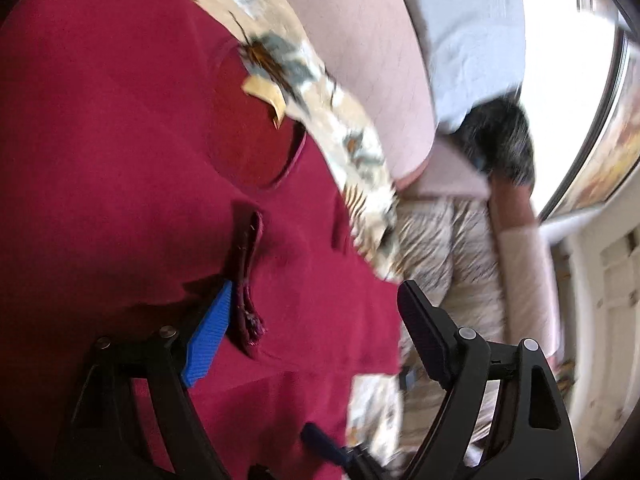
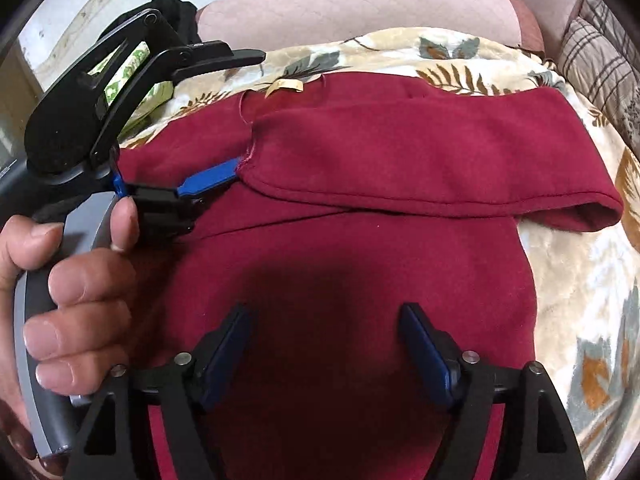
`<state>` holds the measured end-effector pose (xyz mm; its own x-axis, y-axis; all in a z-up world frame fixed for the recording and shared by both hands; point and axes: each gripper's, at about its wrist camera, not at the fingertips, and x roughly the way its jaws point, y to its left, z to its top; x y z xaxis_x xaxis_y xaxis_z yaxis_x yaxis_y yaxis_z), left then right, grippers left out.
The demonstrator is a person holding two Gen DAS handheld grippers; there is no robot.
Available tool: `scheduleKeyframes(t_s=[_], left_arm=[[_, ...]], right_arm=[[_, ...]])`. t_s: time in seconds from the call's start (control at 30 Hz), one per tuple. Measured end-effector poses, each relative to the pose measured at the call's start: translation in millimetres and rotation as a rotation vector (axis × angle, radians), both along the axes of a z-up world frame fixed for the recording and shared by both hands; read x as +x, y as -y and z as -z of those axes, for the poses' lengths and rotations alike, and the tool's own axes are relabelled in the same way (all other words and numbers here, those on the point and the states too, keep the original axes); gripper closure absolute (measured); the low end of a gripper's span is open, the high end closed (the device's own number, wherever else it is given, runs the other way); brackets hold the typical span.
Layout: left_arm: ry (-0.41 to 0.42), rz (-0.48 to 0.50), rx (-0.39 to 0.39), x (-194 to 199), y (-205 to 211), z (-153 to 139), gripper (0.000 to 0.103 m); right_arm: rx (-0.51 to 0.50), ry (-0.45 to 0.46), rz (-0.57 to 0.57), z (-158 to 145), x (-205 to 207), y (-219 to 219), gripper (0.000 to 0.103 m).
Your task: Fold small clothes
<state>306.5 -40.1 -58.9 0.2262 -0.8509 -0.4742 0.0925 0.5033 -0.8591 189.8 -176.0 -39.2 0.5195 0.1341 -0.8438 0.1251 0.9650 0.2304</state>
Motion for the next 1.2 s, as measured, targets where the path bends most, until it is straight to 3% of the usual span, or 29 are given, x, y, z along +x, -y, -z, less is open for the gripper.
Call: scheduleKeyframes(t_s=[0.07, 0.13, 0.17, 0.23, 0.27, 0.4, 0.5, 0.57, 0.67, 0.77, 0.9, 1.03, 1.2], left_arm=[[0.040, 0.055, 0.087, -0.6, 11.5, -5.5, 0.027], [0.093, 0.080, 0.204, -2.6, 18.4, -8.1, 0.051], [0.115, 0.086, 0.245, -4.2, 20.2, -7.4, 0.057], [0.170, 0.084, 0.351, -8.0, 24.3, -8.8, 0.093], [0.194, 0.083, 0.395, -10.3, 24.9, -10.1, 0.096], [0.307, 0.040, 0.401, -24.6, 18.5, -32.1, 0.097], [0.428, -0.025, 0.379, -42.3, 4.2, -67.1, 0.097], [0.488, -0.090, 0.389, -53.9, -13.5, -87.7, 0.097], [0.506, -0.231, 0.449, -58.1, -55.5, -104.5, 0.097], [0.479, -0.333, 0.509, -50.7, -96.0, -107.2, 0.097], [0.406, -0.316, 0.582, -36.4, -122.6, -80.3, 0.097], [0.325, -0.307, 0.651, -25.6, -130.4, -56.2, 0.096], [0.200, -0.344, 0.658, -26.9, -139.7, -42.0, 0.090]], right_arm=[[0.012, 0.003, 0.010, 0.2, -0.4, 2.5, 0.027], [0.029, 0.006, 0.024, 0.0, 0.9, 5.9, 0.027], [0.044, 0.011, 0.033, -1.1, -1.9, 7.2, 0.027], [0.093, 0.023, 0.066, -2.4, -2.8, 13.7, 0.027], [0.114, 0.028, 0.082, -3.4, -3.5, 16.8, 0.027], [0.090, 0.071, 0.204, -13.4, -8.4, 37.3, 0.027], [0.112, 0.070, 0.287, -11.6, -10.7, 56.8, 0.027], [0.151, 0.060, 0.310, -8.6, -13.9, 62.4, 0.027], [0.131, 0.053, 0.288, -10.0, -14.6, 54.3, 0.027], [0.112, 0.042, 0.259, -8.2, -9.9, 45.9, 0.027], [0.093, 0.039, 0.243, -7.2, -8.0, 40.3, 0.026], [0.135, 0.048, 0.269, -7.1, -10.5, 49.2, 0.026], [0.137, 0.069, 0.305, -12.7, -16.6, 54.2, 0.027]])
